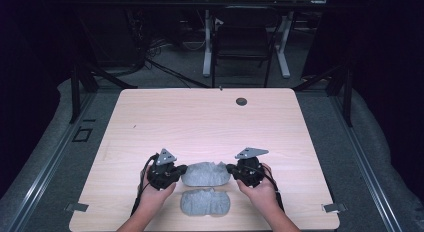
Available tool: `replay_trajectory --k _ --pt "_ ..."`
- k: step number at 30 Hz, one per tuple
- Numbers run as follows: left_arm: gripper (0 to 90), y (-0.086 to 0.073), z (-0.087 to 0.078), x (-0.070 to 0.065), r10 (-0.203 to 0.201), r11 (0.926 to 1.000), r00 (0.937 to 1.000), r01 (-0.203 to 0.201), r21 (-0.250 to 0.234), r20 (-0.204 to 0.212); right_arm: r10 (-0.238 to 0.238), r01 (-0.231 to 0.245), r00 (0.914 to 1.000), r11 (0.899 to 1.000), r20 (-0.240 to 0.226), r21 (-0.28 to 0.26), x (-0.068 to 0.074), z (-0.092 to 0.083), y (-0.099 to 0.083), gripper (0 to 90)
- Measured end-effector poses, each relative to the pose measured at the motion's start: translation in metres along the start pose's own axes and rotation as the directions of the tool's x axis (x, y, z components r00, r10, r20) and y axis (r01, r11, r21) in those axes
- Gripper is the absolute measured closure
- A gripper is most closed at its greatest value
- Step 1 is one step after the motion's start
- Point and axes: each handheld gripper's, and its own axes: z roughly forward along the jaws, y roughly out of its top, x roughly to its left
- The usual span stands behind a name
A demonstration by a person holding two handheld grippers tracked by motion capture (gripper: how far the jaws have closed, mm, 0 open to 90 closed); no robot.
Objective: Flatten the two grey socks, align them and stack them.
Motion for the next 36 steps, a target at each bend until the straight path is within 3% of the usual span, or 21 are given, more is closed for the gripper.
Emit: replay_trajectory --k 5,18,23,36 --pt "88.5 -0.005 -0.009 -0.005 0.002 1.0 0.9999 -0.002 0.0 0.01 -0.033 0.033 0.9994 0.999 -0.012 0.005 0.008 -0.009 -0.005 87.5" --pt "88.4 -0.026 -0.025 -0.023 0.003 0.9998 0.9984 -0.004 0.021 0.057 -0.048 0.049 0.9966 0.999 -0.067 0.009 0.029 -0.03 -0.023 87.5" --pt "88.5 -0.031 -0.029 -0.03 0.01 0.9997 0.9977 -0.011 0.02 0.066 -0.049 0.05 0.9961 0.999 -0.073 0.012 0.036 -0.033 -0.029 87.5" --pt "88.5 -0.042 -0.026 -0.032 0.012 0.9984 0.9978 -0.016 0.055 0.066 -0.053 0.057 0.995 0.997 -0.085 0.044 0.041 -0.032 -0.042 87.2"
